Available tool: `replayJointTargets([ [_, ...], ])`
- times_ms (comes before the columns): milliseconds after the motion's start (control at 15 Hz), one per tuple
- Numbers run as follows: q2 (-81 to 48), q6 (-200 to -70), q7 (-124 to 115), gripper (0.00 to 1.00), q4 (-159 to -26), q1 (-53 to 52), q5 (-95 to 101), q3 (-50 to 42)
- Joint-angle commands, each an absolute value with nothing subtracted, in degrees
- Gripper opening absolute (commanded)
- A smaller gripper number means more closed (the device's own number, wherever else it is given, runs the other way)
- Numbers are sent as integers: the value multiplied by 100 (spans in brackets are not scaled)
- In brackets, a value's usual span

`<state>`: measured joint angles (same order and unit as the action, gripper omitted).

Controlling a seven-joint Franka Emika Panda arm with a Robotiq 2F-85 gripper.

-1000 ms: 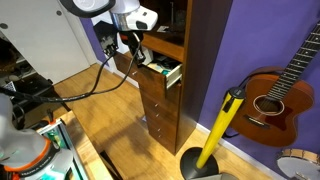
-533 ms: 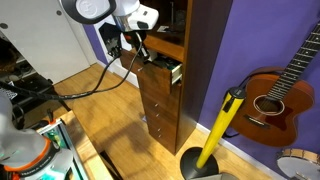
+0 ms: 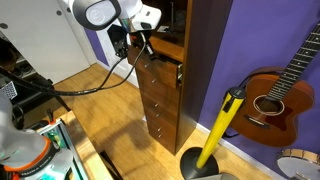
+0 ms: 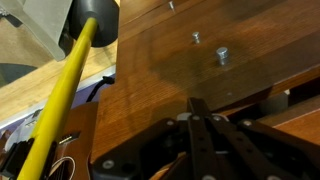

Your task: Close the drawer door

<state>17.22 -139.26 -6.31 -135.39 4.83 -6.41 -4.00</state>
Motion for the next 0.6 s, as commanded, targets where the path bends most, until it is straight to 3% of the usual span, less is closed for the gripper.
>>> replayJointTargets([
  [0, 1408, -14356, -767, 0, -13550, 464, -760, -403],
  [467, 1425, -14559, -642, 0, -13601, 417, -910, -444],
  [533, 1560, -14425, -653, 26, -13620, 435, -849, -433],
])
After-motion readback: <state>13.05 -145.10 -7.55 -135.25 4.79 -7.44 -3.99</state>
